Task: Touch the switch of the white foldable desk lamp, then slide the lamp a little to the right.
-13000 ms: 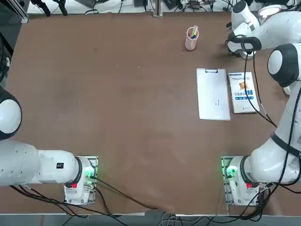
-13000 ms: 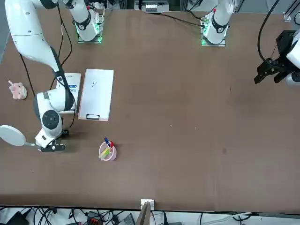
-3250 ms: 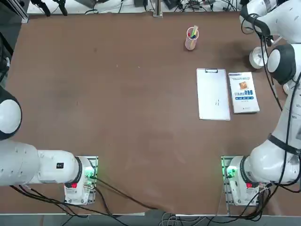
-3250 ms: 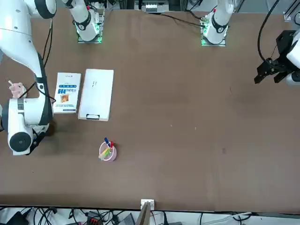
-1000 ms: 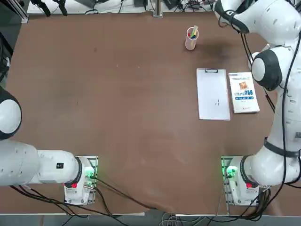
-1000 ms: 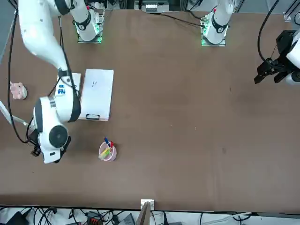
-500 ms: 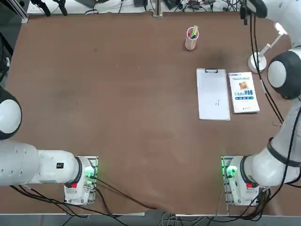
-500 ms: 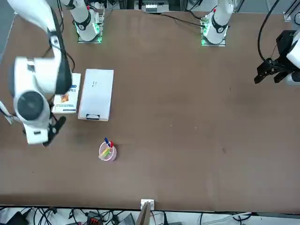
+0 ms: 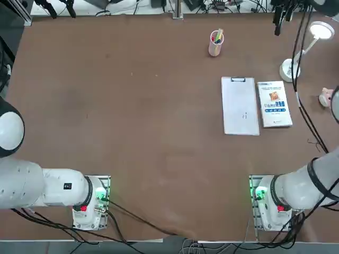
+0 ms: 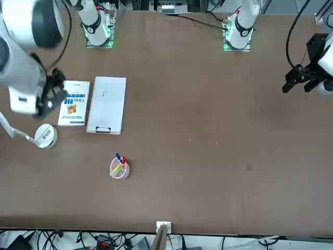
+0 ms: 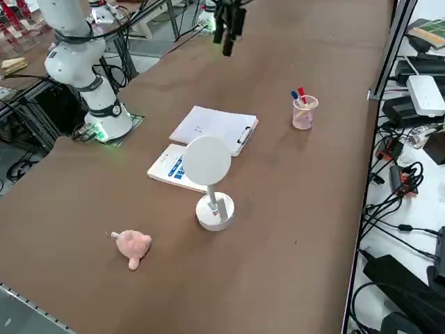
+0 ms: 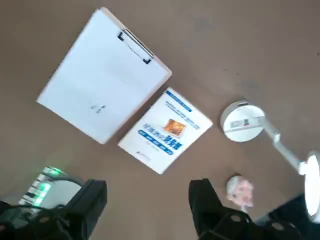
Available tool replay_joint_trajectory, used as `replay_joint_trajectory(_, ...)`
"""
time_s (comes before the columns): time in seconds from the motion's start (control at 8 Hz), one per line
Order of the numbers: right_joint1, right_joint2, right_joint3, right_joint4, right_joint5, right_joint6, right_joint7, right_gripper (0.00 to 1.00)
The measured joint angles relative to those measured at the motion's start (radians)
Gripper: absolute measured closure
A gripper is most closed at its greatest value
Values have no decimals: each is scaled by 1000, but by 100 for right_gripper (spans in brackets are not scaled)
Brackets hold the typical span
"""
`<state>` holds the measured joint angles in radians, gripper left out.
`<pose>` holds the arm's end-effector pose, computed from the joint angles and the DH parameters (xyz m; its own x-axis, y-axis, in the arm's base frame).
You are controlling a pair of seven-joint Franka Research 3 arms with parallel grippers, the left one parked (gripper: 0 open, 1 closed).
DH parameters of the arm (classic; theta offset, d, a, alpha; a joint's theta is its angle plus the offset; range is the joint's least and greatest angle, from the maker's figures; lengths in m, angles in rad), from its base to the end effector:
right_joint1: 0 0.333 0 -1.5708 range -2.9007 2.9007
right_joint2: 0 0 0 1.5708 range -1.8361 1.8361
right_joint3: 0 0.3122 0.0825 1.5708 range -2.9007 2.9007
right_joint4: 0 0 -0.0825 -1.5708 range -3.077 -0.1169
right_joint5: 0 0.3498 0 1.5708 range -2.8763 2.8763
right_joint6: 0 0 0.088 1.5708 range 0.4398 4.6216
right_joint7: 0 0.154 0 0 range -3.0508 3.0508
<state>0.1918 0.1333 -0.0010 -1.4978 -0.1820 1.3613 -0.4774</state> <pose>0.5177 0.0689 0.5236 0.7564 0.5723 -0.3168 0.6134 -0.7888 0.0397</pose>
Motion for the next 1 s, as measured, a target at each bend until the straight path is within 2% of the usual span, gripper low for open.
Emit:
replay_joint_trajectory(0.38, -44, -262, -5, -232, 151, 36, 169, 0)
replay_joint_trajectory(0.62, -38, -382, 26, -306, 202, 64, 303, 0)
replay_joint_trajectory(0.75, -35, -398, 38, -310, 202, 96, 328, 0)
replay_joint_trajectory(1.0, -48, -355, 29, -276, 173, 151, 347, 0)
